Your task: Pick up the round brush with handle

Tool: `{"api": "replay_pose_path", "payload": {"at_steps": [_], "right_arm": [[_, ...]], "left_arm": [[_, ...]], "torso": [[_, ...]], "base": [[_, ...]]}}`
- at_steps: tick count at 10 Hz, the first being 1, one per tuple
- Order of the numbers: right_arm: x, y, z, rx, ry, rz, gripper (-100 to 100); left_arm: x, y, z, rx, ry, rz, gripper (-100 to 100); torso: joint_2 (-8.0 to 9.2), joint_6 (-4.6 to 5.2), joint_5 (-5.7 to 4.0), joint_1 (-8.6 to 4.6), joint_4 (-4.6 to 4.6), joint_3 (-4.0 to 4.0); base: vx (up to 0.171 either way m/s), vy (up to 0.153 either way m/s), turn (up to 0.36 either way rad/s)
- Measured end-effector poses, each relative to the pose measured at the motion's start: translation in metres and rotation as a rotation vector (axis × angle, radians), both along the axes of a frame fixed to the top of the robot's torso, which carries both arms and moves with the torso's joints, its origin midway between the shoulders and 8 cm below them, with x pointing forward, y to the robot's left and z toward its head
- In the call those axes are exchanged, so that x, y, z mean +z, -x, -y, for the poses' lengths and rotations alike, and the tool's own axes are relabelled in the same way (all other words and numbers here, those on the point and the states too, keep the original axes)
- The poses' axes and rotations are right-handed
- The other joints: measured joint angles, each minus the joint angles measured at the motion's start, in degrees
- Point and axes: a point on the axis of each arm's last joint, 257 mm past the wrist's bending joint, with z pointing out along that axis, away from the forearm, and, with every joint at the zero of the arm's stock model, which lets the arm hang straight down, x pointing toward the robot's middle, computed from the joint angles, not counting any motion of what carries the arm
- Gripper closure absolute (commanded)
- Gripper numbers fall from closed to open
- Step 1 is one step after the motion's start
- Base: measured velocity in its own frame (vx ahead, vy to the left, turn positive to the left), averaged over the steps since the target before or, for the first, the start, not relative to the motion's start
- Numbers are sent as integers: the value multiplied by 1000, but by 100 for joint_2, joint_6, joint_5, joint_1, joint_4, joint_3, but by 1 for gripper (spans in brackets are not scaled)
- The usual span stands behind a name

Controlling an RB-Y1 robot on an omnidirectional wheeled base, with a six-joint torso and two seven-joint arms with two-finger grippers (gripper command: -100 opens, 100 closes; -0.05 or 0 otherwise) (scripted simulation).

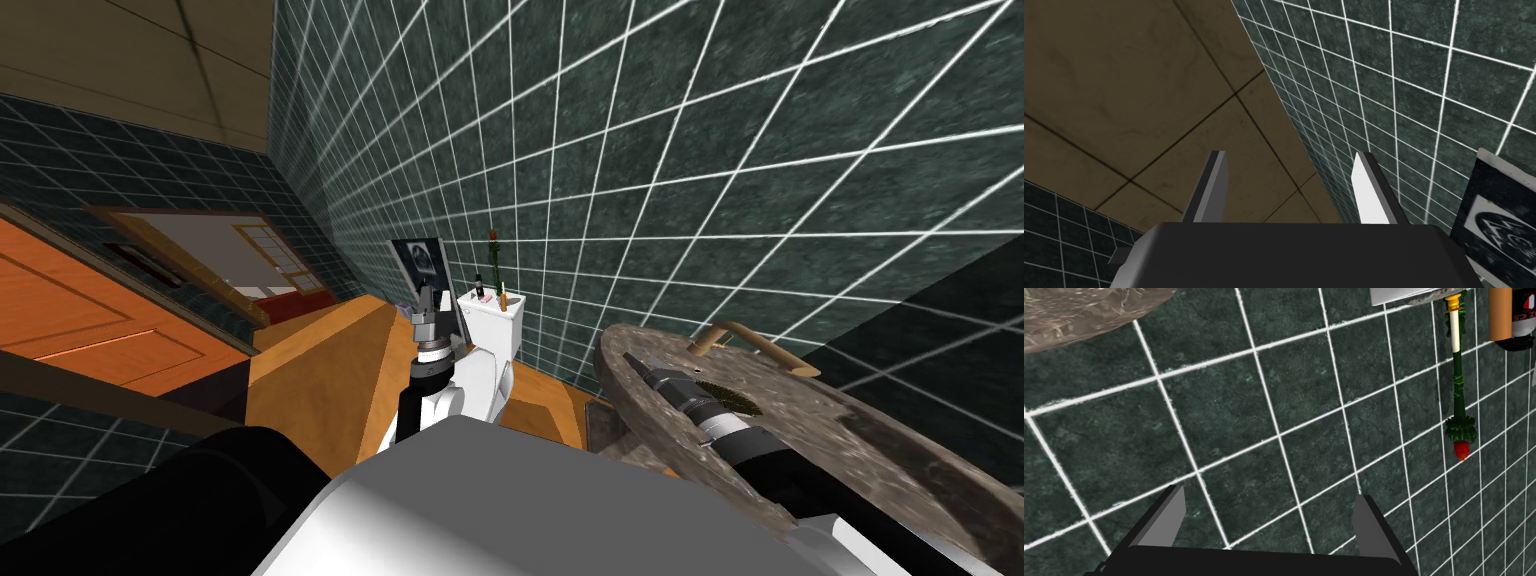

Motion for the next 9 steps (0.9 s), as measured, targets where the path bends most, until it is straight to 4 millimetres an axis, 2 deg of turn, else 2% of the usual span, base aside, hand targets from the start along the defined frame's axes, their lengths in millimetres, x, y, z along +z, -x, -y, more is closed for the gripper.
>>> {"api": "replay_pose_path", "payload": {"at_steps": [5,6,9], "right_arm": [[-38,11,24,19,216,-128,-100],[-52,14,33,21,262,-163,-100],[-68,25,52,43,391,-237,-100]], "left_arm": [[0,0,0,0,0,0,0],[0,0,0,0,0,0,0],[0,0,0,0,0,0,0]], "torso": [[3,0,-1,2,0,1],[4,1,0,2,1,2],[6,1,-1,3,1,3]], "base": [[1,-19,96],[-7,-13,85],[-12,-20,152]]}}
